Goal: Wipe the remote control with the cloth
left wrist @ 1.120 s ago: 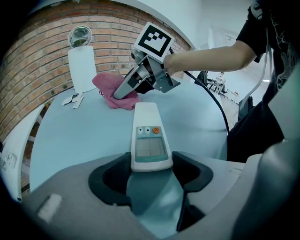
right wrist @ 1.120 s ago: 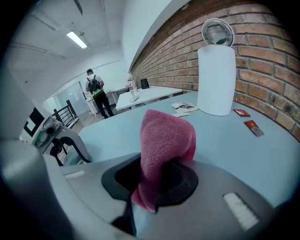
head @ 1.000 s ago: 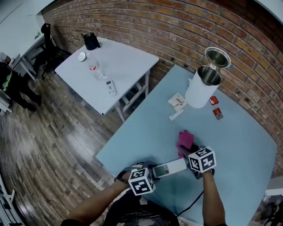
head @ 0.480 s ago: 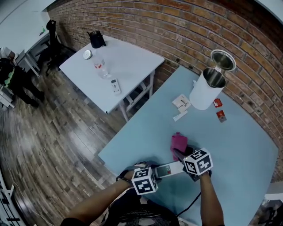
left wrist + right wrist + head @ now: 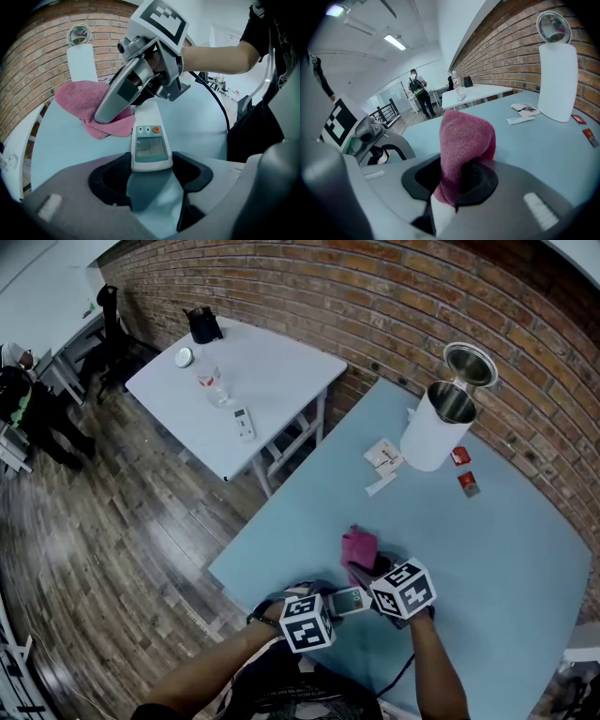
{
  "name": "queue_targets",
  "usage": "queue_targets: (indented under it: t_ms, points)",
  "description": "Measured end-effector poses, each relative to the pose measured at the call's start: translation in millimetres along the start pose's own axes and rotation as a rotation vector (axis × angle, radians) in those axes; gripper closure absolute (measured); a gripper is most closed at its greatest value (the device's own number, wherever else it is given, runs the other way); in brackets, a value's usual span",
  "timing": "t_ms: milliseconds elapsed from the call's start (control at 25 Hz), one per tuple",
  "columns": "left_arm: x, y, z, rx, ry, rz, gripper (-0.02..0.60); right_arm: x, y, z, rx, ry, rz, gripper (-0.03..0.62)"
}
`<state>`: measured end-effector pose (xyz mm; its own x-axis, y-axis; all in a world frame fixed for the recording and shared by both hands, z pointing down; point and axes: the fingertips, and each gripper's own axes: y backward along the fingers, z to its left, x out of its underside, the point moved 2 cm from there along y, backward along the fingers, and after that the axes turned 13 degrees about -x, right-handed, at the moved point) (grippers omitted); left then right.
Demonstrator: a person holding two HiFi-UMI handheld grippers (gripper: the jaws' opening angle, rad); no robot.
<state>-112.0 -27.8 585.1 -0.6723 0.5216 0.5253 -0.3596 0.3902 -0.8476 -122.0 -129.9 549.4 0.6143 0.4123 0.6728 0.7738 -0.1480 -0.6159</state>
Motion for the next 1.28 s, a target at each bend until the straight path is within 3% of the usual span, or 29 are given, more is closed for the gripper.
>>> queue_targets:
  t_ms: [440,640,800,960,1120,1280]
  points:
    - [2.0,-0.1,-0.3,0.000,-0.003,0.044,0.305,-9.0,-25.1,28.5,-0.044,-0.007,0.005,0.520]
    - [0.2,2.0,2.0,-0.018,0.053,0.021,0.307,-14.2,-19.0,25.9,0.010,-0.013,-0.058,0.520]
    - [-2.9,3.0,6.8,0.033,0.216,-0.005,0.307,-18.3,19.5,7.8,0.102,-0.106,-0.238,0.520]
    - [-3.1,5.8,12.3,0.149,0.424,-0.034,0.307,-5.3,57.6,-5.6,0.173,-0.200,-0.374,0.520]
    - [-2.8,13.9,18.9,0.252,0.570,-0.040,0.307,6.0,89.0,-11.2,0.232,-0.278,-0.512,0.520]
    - [0.8,19.5,7.3,0.453,0.789,-0.026,0.307,16.1,116.1,-18.8,0.319,-0.334,-0.622,0.520]
